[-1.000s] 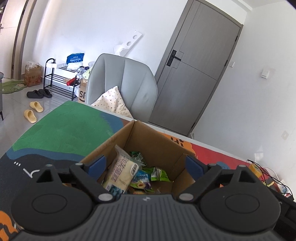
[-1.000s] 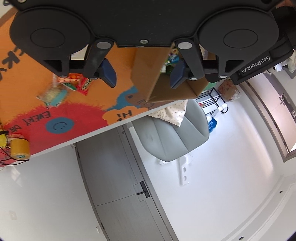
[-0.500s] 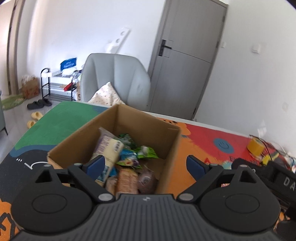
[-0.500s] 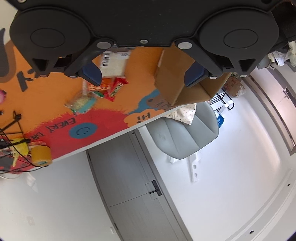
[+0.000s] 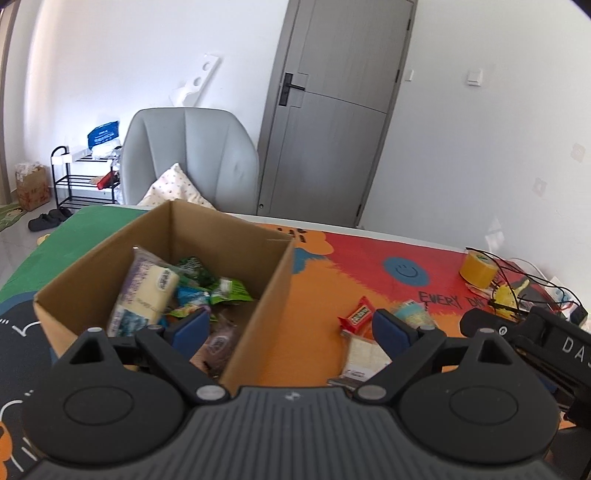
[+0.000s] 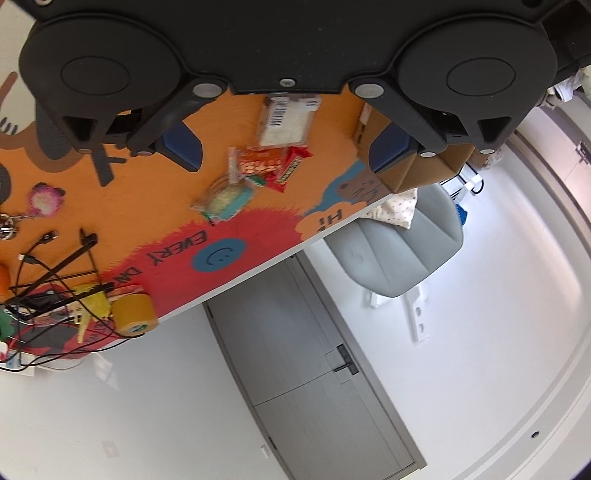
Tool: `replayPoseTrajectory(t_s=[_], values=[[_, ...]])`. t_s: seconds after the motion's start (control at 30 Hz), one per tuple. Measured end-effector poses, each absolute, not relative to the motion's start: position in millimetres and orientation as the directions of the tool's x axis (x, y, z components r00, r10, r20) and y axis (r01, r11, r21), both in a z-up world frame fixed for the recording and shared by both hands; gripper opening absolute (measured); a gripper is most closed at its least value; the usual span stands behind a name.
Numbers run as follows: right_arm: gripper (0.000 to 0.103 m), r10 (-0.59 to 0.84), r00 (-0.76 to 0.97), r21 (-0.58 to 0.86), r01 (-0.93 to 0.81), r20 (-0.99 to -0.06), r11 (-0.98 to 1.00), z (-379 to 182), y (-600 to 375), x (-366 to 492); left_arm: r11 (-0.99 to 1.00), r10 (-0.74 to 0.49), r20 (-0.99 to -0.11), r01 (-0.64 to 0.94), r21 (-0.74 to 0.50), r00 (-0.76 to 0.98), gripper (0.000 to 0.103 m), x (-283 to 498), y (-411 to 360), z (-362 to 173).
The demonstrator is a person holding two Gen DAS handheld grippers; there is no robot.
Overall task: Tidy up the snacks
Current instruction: 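Move both grippers back toward the white bread bag on the mat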
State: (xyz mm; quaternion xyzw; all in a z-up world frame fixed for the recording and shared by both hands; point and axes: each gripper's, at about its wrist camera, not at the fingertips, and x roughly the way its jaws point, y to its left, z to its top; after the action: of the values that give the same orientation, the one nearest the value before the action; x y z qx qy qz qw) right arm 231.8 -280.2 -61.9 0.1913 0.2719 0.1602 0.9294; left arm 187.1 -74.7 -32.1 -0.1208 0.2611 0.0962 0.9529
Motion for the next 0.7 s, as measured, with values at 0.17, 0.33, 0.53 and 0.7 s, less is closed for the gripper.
replayPoseTrajectory(t_s=[0.17,0.33,0.53,0.7], values=[[0.098,0.385,0.805,0.445,-0.171,-0.451,0.879,-64.5,-291.6,238.0,0.959,0.087,-0.528,-0.215,-0.185,0.844,0.094,198.3,-86.9,-35.0],[0.097,0.385,0.801,0.457,-0.160,-0.458,0.875,-67.6,-300.0,248.0,0.964,0.056,-0.533,-0.185,-0.190,0.844,0.094,209.5,-97.2,-40.9],[0.094,0.395,0.785,0.476,-0.147,-0.478,0.867,-75.7,-306.0,261.8,0.967,0.011,-0.567,-0.152,-0.203,0.824,0.092,230.4,-105.2,-53.2],[0.087,0.395,0.773,0.487,-0.129,-0.497,0.864,-80.9,-309.1,276.4,0.974,0.017,-0.572,-0.143,-0.175,0.820,0.091,243.2,-111.4,-59.7]])
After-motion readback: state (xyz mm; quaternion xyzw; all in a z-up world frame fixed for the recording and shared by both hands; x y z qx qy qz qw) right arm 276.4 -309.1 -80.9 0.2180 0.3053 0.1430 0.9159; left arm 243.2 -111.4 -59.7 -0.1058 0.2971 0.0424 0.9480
